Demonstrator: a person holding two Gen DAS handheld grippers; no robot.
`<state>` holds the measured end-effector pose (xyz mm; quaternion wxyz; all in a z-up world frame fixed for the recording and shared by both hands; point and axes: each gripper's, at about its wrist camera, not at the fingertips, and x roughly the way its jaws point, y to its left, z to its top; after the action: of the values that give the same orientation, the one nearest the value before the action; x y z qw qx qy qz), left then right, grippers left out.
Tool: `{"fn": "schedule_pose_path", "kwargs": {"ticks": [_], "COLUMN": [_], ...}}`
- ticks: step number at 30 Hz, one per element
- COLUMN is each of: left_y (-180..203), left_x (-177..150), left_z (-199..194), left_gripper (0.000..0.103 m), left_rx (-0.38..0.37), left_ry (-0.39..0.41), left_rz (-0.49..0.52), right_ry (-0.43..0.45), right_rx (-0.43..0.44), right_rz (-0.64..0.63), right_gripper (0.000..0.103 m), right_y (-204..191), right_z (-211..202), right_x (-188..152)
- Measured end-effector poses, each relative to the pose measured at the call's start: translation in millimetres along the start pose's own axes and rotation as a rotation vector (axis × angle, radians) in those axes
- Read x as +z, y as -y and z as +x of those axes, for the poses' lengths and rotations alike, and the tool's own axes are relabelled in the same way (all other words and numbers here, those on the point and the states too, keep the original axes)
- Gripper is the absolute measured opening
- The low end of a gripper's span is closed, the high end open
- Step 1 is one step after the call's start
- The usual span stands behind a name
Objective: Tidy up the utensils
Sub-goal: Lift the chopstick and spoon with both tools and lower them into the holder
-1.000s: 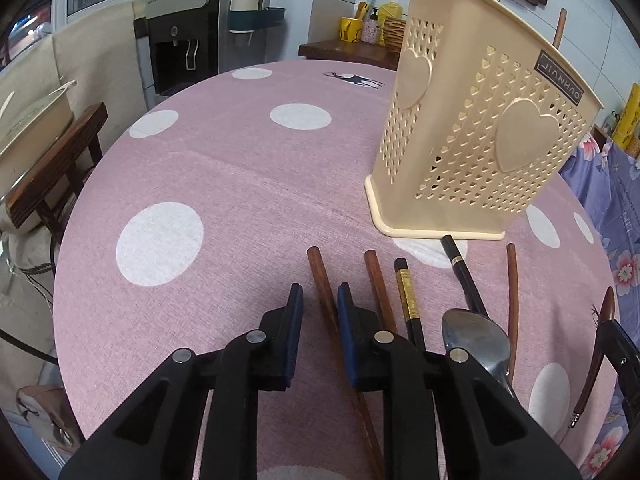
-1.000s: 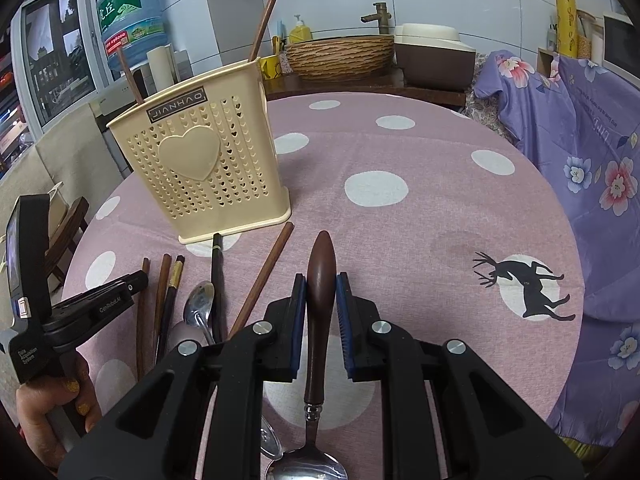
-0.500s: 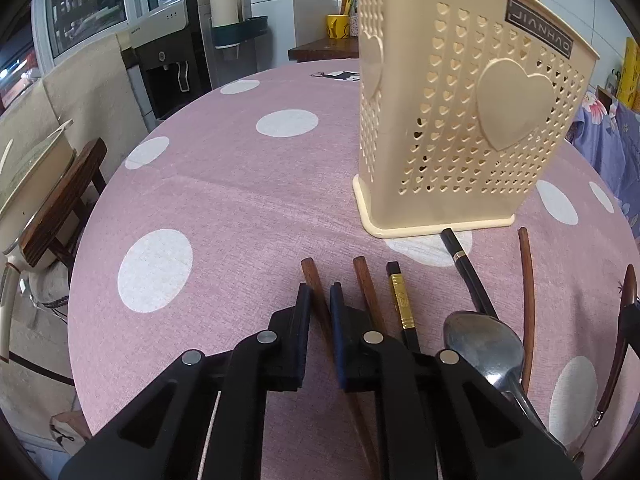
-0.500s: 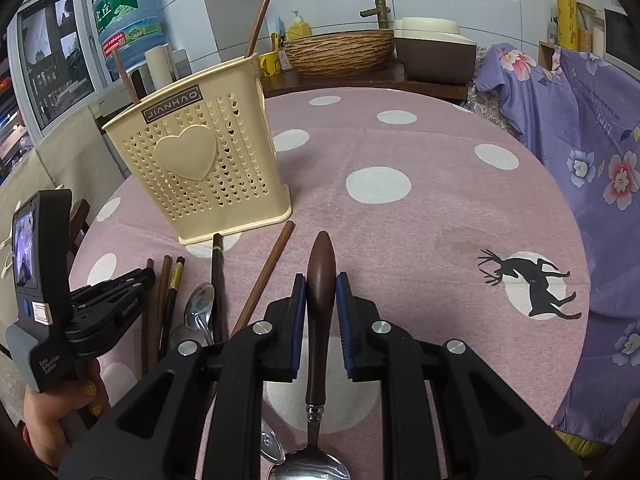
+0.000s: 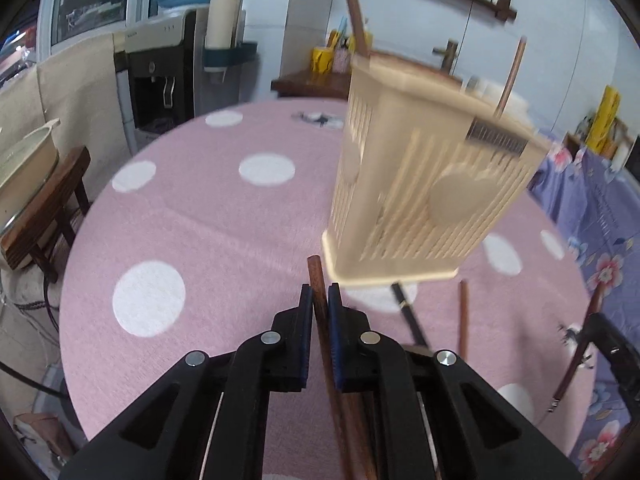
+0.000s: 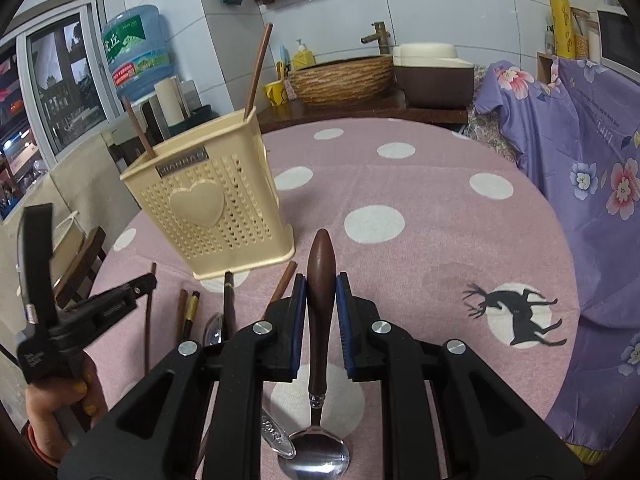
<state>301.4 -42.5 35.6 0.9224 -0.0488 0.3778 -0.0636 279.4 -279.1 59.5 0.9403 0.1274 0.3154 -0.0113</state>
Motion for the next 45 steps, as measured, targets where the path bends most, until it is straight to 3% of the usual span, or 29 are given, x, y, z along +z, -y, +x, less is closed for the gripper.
{"fn": "schedule_pose_path", "kwargs": {"ticks": [5,12,35,41,45], "left_y": [-4.2,-11.9,-17.2,-11.4,2.2], "left_x": [23.0,38.6,59.5,89.4,126.1], "left_z": [-48.5,-89.3,-117.7,-141.7,-163.6], "left_gripper": [0.008,0.008,0.008,0.008,0.008], "left_rx": [-0.048,-0.082,-0.121,-0.170,-0.205], "left_ry": [0.141,0.253,0.326,0.364,0.407], "left_rz": [-0.001,-0.011,-0.001,0.000,0.006], "right_ry": [0.053,0.120,0.128,0.150,0.202], "right_rx": [0.039,0.055,0.074,0.108,0.132], "right_rz": [-0.004,-0.026,-0.082,-0.116,-0.129], "right_gripper": [0.016,0.016,0.016,0.016,0.016], "right_y": [5.8,9.5,-12.8,-30.7,-49.7], "right_z": [-23.4,-52.8,-61.4,-71.4,-82.2], "right_x": [14.3,26.9,48.0,76.6,118.3]}}
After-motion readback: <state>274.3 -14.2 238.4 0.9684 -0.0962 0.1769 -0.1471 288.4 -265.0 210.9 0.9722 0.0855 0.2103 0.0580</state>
